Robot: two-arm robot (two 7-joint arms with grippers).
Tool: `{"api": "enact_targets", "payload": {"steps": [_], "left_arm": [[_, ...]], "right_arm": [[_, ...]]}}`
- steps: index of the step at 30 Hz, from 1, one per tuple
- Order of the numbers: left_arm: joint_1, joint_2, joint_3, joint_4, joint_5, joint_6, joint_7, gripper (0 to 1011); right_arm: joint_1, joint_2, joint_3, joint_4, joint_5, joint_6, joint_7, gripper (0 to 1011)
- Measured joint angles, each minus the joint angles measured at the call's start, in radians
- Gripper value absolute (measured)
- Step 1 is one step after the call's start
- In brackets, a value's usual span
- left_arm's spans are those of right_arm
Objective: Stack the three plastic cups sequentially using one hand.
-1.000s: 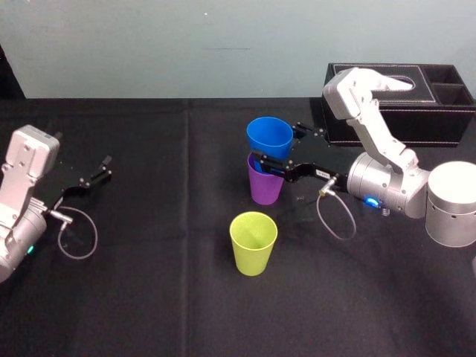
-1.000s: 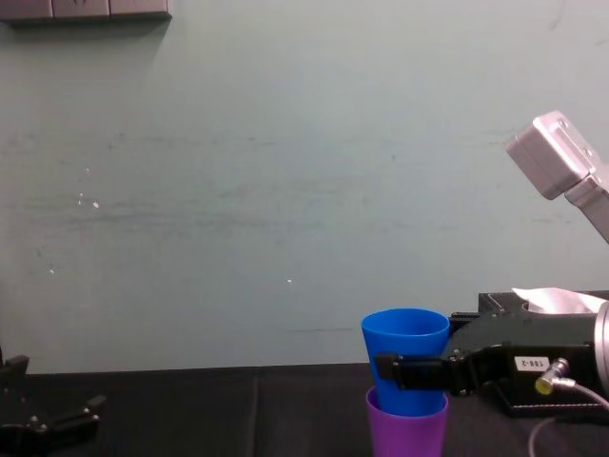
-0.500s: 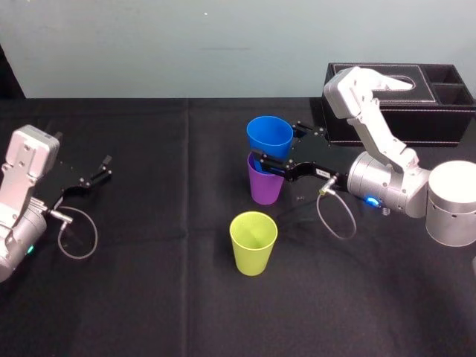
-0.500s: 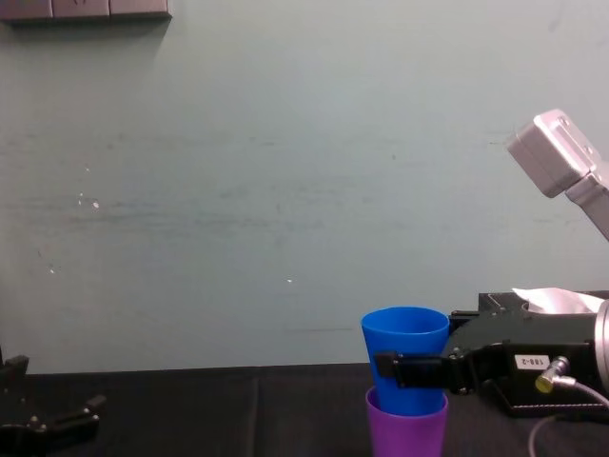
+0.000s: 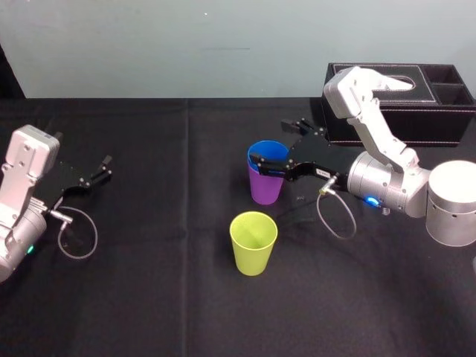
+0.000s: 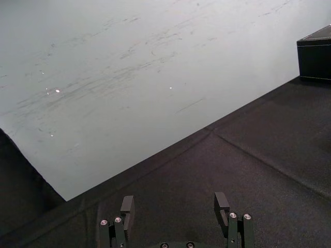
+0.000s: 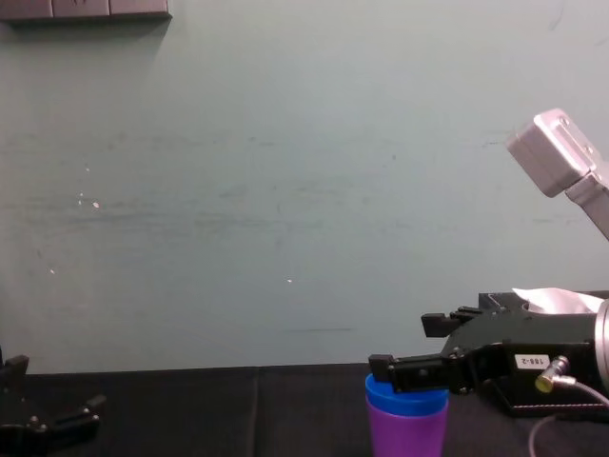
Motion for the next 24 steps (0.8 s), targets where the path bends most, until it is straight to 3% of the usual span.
{"api": "enact_targets", "payload": {"steps": [19,24], "left_arm": [[0.000,0.000,0.000,0.000,0.000,0.000,0.000,1012],[0.000,0.000,0.000,0.000,0.000,0.000,0.000,1011]], "right_arm": [[-0.003,0.001,0.002,-0.002,0.000,-0.001,-0.002,1003],[-0.039,0.027,0.022,-0.035,0.007,-0.018,-0.003,1003]]}}
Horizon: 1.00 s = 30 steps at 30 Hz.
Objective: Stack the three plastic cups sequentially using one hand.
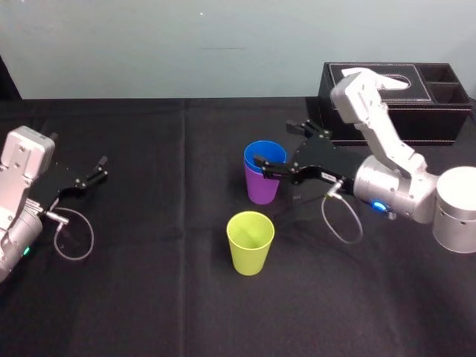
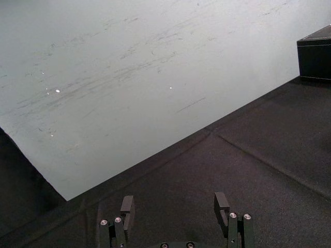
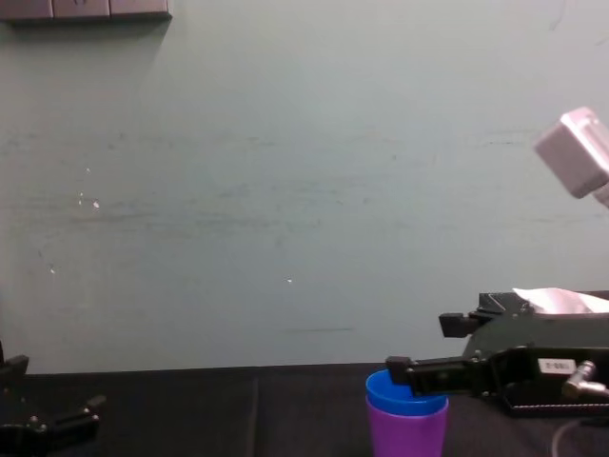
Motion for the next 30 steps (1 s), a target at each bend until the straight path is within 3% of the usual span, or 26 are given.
{"api": "enact_targets", "payload": {"steps": [16,23,30], "left_arm": [[0.000,0.000,0.000,0.000,0.000,0.000,0.000,1011],[0.000,0.000,0.000,0.000,0.000,0.000,0.000,1011],[0.000,0.000,0.000,0.000,0.000,0.000,0.000,1012]], "right_arm": [[-0.214,0.146,0.084,-0.161,0.118,-0.071,0.065,1003],[-0.293,0.193,0.090,-0.205,0.157,-0.102,0.092,1003],[-0.324,0.219,0.072,-0.213,0.162,-0.120,0.109,1003]]}}
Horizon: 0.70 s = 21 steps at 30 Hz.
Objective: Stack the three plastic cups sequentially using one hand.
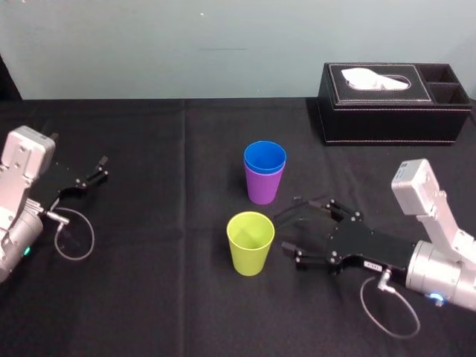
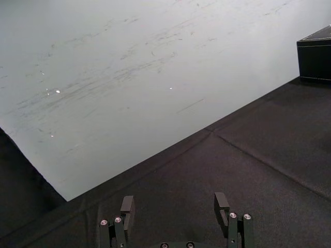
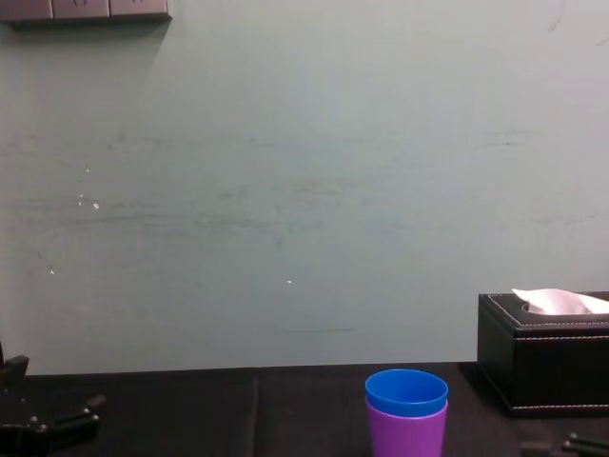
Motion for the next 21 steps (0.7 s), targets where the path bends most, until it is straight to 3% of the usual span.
{"api": "enact_targets", "payload": {"steps": [21], "left_arm": [[0.000,0.000,0.000,0.000,0.000,0.000,0.000,1011]], "right_arm": [[0.030,-0.017,-0.077,0.032,-0.035,0.009,0.014,1003]]}}
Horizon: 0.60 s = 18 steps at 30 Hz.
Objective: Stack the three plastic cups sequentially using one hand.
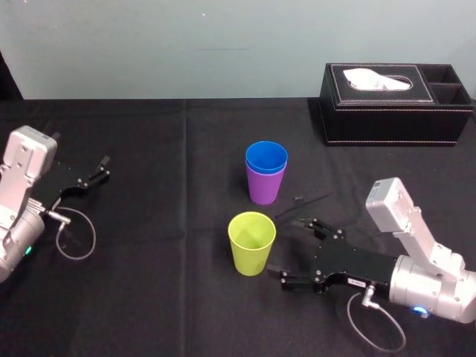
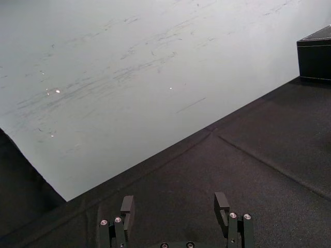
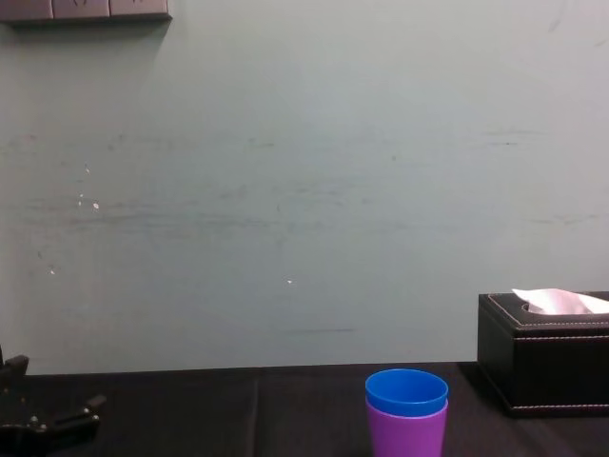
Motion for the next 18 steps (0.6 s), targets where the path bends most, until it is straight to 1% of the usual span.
{"api": "enact_targets", "payload": {"steps": [3,9,18], "left_arm": [[0.000,0.000,0.000,0.000,0.000,0.000,0.000,1011],[0.000,0.000,0.000,0.000,0.000,0.000,0.000,1011],[0.000,0.000,0.000,0.000,0.000,0.000,0.000,1011]], "right_arm": [[0.010,-0.005,-0.008,0.006,-0.005,0.004,0.003,1003],[0.049,-0.028,-0.032,0.039,-0.004,0.014,0.021,1003],[0.099,-0.054,-0.063,0.072,-0.008,0.028,0.029,1003]]}}
